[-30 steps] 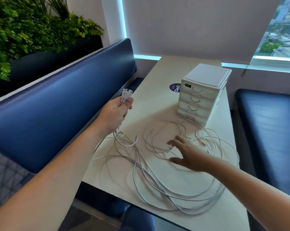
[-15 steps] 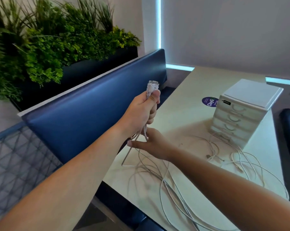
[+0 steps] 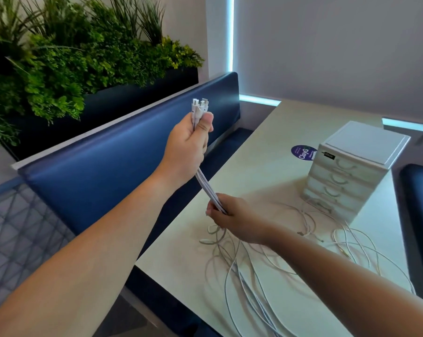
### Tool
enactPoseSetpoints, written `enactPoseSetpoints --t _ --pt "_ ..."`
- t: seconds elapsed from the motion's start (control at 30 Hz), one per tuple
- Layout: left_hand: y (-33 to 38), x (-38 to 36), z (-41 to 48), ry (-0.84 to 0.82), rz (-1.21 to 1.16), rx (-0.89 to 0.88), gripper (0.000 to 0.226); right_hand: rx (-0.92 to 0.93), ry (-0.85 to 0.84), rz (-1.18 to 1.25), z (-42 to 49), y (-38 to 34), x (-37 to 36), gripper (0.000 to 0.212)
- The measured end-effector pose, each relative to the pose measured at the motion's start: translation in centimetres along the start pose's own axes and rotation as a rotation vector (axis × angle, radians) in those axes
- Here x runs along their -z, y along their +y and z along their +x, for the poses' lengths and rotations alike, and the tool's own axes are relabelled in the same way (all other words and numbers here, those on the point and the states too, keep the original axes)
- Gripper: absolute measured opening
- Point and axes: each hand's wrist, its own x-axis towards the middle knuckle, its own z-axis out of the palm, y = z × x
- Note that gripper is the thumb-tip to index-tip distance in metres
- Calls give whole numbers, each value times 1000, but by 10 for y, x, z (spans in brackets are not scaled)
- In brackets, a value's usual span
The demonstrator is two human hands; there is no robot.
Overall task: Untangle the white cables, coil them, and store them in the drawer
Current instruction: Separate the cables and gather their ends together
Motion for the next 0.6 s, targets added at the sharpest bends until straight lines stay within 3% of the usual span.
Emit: enactPoseSetpoints --t 0.17,0.33,0.47,0.6 --pt "2 -11 2 19 0 -37 30 -134 -46 26 -5 33 5 19" --pt "30 -16 9 68 -161 -76 31 -280 -105 -19 -24 68 4 21" --pt "45 -16 14 58 -174 -127 31 -295 -51 11 -31 77 10 25" --pt "40 -18 13 72 -134 -135 30 -270 -56 -180 -34 82 17 31"
